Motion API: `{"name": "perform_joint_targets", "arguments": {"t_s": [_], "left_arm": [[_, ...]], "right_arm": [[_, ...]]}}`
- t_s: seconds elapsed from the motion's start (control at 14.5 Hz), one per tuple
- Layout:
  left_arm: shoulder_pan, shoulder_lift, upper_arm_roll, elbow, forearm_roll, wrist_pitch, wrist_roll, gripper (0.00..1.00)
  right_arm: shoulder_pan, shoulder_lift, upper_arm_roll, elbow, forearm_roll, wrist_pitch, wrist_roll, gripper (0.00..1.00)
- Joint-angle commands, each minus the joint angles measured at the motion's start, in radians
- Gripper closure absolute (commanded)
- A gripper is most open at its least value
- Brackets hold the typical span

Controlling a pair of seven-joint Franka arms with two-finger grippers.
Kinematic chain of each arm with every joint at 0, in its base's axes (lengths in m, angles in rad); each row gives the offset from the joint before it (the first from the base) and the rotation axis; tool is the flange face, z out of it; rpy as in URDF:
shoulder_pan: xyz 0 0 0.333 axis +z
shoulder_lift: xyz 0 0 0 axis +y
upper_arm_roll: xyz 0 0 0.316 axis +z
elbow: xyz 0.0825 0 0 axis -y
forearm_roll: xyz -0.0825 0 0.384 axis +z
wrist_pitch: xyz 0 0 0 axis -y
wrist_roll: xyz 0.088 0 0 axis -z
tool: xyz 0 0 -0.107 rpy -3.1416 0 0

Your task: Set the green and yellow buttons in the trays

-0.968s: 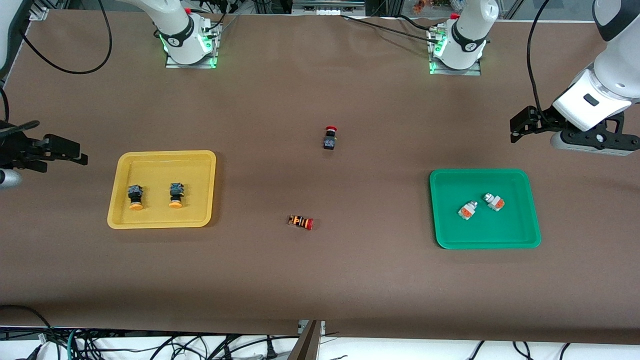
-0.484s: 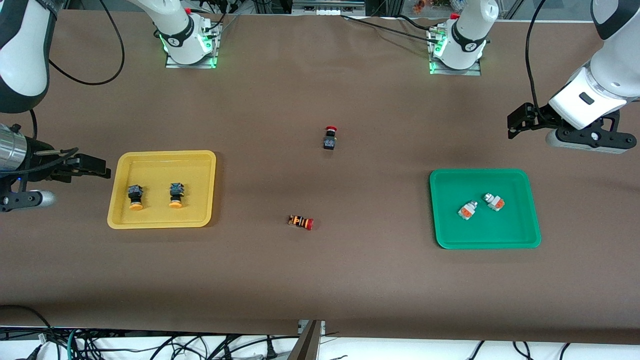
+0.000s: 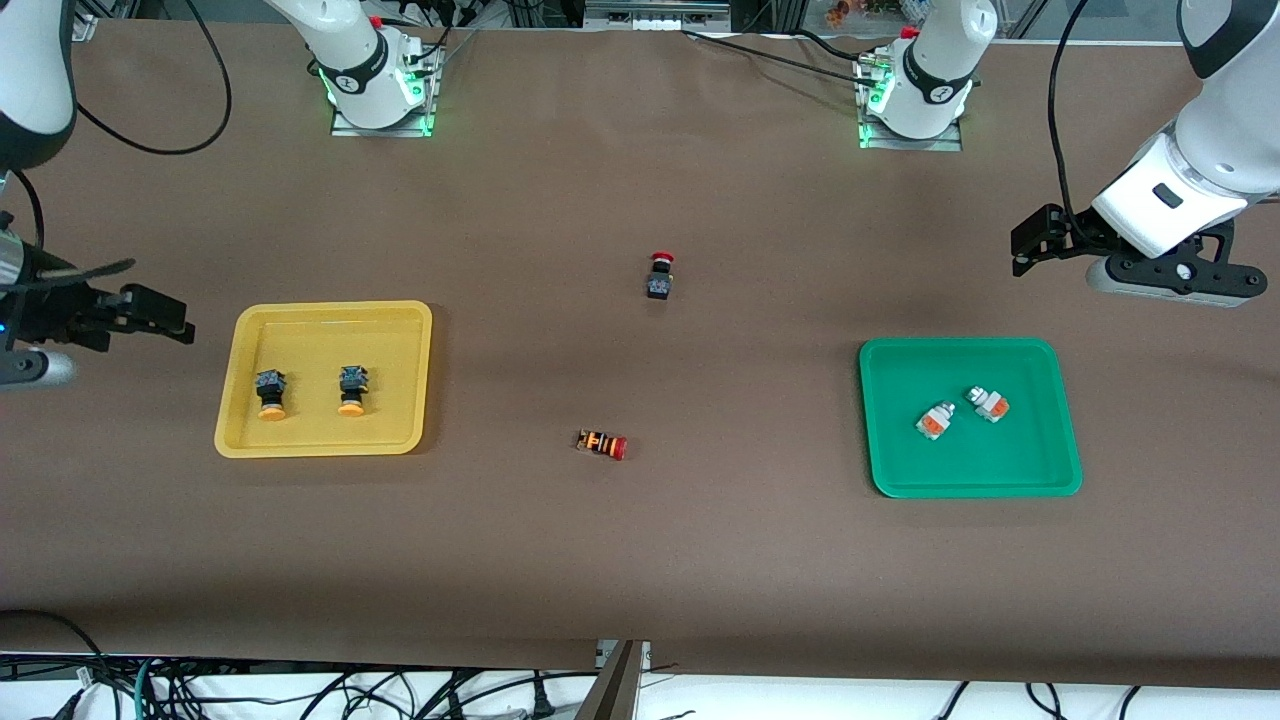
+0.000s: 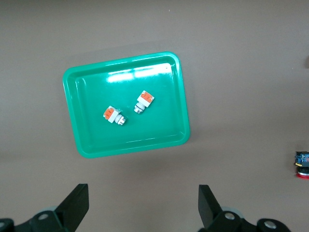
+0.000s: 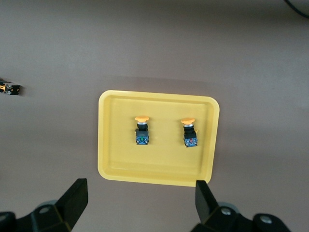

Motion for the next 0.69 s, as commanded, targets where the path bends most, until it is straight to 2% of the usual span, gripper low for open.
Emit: {"name": "perform_joint_targets", "arguments": {"t_s": [0.0, 0.28, 0.35, 0.48, 0.62], "left_arm": [[-0.003, 0.006, -0.002, 0.030, 0.008, -0.026, -0.011, 0.00], [-0.003, 0.006, -0.002, 0.031, 0.008, -0.026, -0.011, 0.00], [-0.003, 0.006, -0.001, 0.031, 0.008, -0.026, -0.011, 0.00], [-0.003, 0.006, -0.001, 0.031, 0.008, -0.026, -0.011, 0.00], [-0.003, 0.006, -0.001, 0.031, 0.008, -0.026, -0.011, 0.00]], "right_arm": [[-0.005, -0.161, -0.005, -0.198, -0.025, 0.063, 0.017, 0.01], [0.044, -0.171, -0.097, -0.219, -0.028, 0.111, 0.005, 0.01], [0.057, -0.160, -0.109, -0.212, -0.056, 0.111, 0.007, 0.01], [0.057, -0.145, -0.111, -0.183, -0.097, 0.109, 0.001, 0.00], [0.048, -0.138, -0.115, -0.169, -0.068, 0.101, 0.004, 0.00]]}}
